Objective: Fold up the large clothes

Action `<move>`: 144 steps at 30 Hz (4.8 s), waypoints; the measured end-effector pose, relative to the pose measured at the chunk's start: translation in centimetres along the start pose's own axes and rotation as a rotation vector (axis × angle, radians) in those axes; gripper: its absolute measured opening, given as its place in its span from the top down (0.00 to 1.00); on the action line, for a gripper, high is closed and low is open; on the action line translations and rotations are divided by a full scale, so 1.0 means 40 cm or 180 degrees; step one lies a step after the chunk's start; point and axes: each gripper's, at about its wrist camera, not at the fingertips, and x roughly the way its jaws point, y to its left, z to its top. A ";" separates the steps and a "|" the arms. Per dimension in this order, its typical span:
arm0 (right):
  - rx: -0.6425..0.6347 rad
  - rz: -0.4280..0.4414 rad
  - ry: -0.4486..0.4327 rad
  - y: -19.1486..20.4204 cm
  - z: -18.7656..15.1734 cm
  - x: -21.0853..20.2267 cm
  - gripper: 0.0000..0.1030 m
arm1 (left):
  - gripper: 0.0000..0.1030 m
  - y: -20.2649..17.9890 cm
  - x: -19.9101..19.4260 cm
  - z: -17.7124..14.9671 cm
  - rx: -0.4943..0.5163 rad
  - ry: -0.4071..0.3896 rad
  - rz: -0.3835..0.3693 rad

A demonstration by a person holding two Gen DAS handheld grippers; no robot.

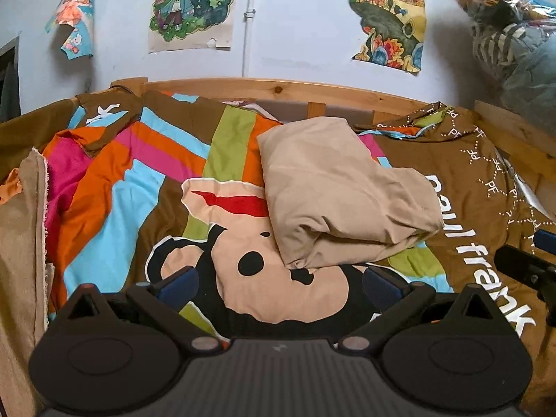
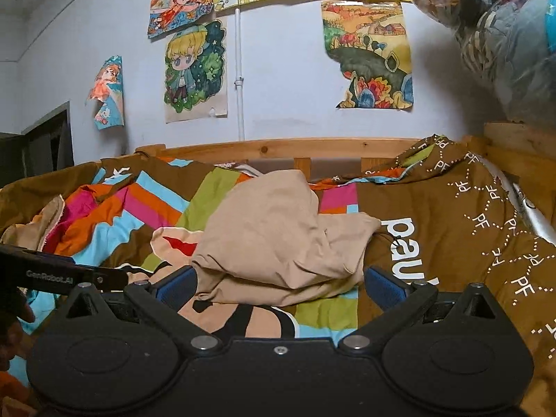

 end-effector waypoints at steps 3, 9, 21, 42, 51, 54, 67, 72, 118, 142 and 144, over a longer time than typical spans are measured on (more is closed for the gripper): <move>0.0050 -0.0048 0.0063 -0.013 -0.006 0.009 0.01 | 0.01 0.002 0.001 -0.009 -0.0032 0.0009 0.0011; 0.0142 -0.0097 0.0150 -0.027 -0.010 0.021 0.01 | 0.01 0.005 0.003 -0.018 -0.0038 0.0043 0.0034; 0.0134 -0.0084 0.0167 -0.025 -0.015 0.024 0.01 | 0.01 0.002 0.001 -0.017 0.0004 0.0032 0.0010; 0.0134 -0.0088 0.0167 -0.023 -0.013 0.024 0.01 | 0.01 0.001 -0.003 -0.015 0.0006 0.0033 0.0008; 0.0136 -0.0089 0.0167 -0.022 -0.013 0.024 0.01 | 0.01 -0.001 -0.003 -0.016 0.0008 0.0030 0.0011; 0.0135 -0.0091 0.0168 -0.022 -0.013 0.024 0.01 | 0.01 -0.001 -0.003 -0.016 0.0010 0.0030 0.0011; 0.0136 -0.0091 0.0171 -0.021 -0.012 0.024 0.01 | 0.01 -0.003 -0.004 -0.017 0.0010 0.0028 0.0016; 0.0138 -0.0091 0.0170 -0.021 -0.013 0.025 0.01 | 0.01 -0.003 -0.005 -0.017 0.0009 0.0027 0.0017; 0.0141 -0.0094 0.0185 -0.018 -0.014 0.026 0.01 | 0.01 -0.006 -0.006 -0.018 0.0018 0.0029 0.0021; 0.0145 -0.0102 0.0181 -0.016 -0.019 0.025 0.01 | 0.01 -0.012 -0.010 -0.013 0.0214 -0.0044 0.0137; 0.0147 -0.0102 0.0180 -0.017 -0.019 0.025 0.01 | 0.01 -0.012 -0.010 -0.013 0.0234 -0.0046 0.0140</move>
